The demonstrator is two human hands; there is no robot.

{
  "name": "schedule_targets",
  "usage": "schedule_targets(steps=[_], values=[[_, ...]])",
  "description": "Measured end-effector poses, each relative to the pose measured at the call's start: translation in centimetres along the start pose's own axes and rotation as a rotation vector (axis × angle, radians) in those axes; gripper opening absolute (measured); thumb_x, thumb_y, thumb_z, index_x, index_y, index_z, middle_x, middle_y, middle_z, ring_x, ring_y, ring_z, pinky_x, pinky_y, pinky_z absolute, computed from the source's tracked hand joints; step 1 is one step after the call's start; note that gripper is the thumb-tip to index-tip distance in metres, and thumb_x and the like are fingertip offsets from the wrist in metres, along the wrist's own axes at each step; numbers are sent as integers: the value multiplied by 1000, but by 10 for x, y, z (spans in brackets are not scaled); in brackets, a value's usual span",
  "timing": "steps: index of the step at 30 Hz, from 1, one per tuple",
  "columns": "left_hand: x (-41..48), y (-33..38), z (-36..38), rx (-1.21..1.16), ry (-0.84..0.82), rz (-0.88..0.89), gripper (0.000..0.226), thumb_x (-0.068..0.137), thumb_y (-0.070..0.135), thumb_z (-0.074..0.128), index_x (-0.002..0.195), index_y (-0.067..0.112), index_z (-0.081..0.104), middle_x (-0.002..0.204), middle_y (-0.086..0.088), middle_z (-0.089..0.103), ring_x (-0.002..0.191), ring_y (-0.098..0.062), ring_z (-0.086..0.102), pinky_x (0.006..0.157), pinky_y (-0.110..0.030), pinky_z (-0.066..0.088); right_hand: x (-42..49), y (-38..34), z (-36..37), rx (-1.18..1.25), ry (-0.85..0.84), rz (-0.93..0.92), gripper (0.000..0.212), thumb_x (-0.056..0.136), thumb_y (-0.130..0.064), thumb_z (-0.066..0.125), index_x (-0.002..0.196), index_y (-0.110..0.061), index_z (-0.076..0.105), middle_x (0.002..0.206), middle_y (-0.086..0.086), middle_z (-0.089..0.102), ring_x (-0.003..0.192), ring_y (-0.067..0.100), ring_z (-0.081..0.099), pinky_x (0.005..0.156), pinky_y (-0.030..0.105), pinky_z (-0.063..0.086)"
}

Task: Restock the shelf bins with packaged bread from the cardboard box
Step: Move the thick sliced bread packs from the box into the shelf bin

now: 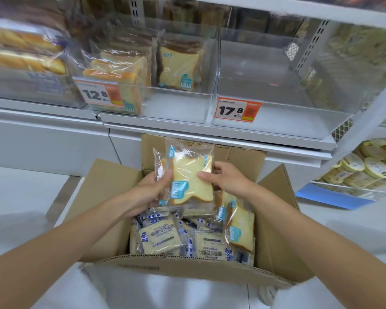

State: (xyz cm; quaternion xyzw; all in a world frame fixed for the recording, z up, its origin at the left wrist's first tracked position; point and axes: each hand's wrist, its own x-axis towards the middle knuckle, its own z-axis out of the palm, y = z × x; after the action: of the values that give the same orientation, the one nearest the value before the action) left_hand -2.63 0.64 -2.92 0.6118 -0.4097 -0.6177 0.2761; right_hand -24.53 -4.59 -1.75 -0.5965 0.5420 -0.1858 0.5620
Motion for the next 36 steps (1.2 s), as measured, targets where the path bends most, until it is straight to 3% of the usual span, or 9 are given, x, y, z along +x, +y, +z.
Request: schedule_targets(steps=[3, 4, 5, 7, 12, 18, 23, 28, 36], values=[[2, 9, -17, -27, 78, -45, 62, 70, 90, 25, 100, 37, 13, 68, 4, 48, 68, -18, 43, 69, -29, 39, 0, -10, -19, -119, -12, -121, 21, 89, -16, 69, 108, -19, 62, 101, -5, 69, 88, 11, 67, 71, 19, 55], [0, 11, -22, -38, 56, -34, 66, 62, 97, 26, 83, 36, 40, 83, 3, 60, 82, -20, 54, 80, -33, 43, 0, -11, -25, -218, -23, -170, 22, 88, -16, 70, 108, -21, 62, 101, -6, 68, 88, 10, 66, 72, 16, 52], [4, 11, -28, -7, 20, -3, 101, 54, 102, 28, 117, 29, 60, 106, 1, 66, 100, -22, 60, 93, -38, 46, 0, -13, -28, -319, -36, -214, 26, 87, -16, 71, 110, -23, 62, 101, -6, 65, 87, 6, 63, 73, 11, 48], [2, 15, -26, 156, -67, 72, 117, 48, 100, 45, 137, 24, 46, 132, 2, 58, 120, -21, 57, 102, -42, 46, 0, -15, -22, -470, -50, -287, 35, 87, -19, 72, 120, -24, 62, 103, -4, 58, 88, 0, 55, 74, 6, 40], [8, 11, -14, 286, -62, 134, 65, 73, 37, 83, 126, 25, 47, 109, 4, 68, 86, -7, 68, 72, -25, 55, 4, -20, 1, -411, -39, -315, 60, 86, -27, 73, 140, -28, 48, 134, -3, 45, 123, 8, 47, 106, 24, 39], [3, 34, -19, 319, -63, 334, 46, 89, 15, 69, 126, 26, 44, 111, 9, 65, 99, -6, 64, 89, -22, 51, 6, -51, -9, -696, -151, -205, 118, 61, -56, 83, 152, -42, 8, 157, -8, 27, 140, 14, 32, 115, 37, 31], [-19, 75, -51, 451, -53, 521, 75, 78, 31, 81, 141, 24, 41, 130, 17, 56, 116, 10, 53, 104, -18, 42, -1, -114, -5, -851, 11, -427, 77, 61, -45, 88, 119, -18, 45, 108, -8, 46, 89, 7, 50, 71, 16, 41], [-37, 137, -119, 958, 198, 639, 134, 55, 52, 90, 156, 32, 5, 161, 11, 18, 144, -9, 24, 117, -34, 27, -18, -188, -23, -870, 270, -623, 59, 63, -44, 83, 103, -18, 47, 94, -5, 61, 83, 18, 60, 71, 43, 52], [26, 191, -168, 1050, 548, 652, 66, 94, 30, 59, 152, 18, 29, 160, -3, 26, 147, -19, 24, 119, -36, 20, 41, -254, -46, -1043, 625, -742, 53, 65, -40, 78, 99, -17, 45, 92, 1, 58, 82, 28, 56, 68, 37, 40]])
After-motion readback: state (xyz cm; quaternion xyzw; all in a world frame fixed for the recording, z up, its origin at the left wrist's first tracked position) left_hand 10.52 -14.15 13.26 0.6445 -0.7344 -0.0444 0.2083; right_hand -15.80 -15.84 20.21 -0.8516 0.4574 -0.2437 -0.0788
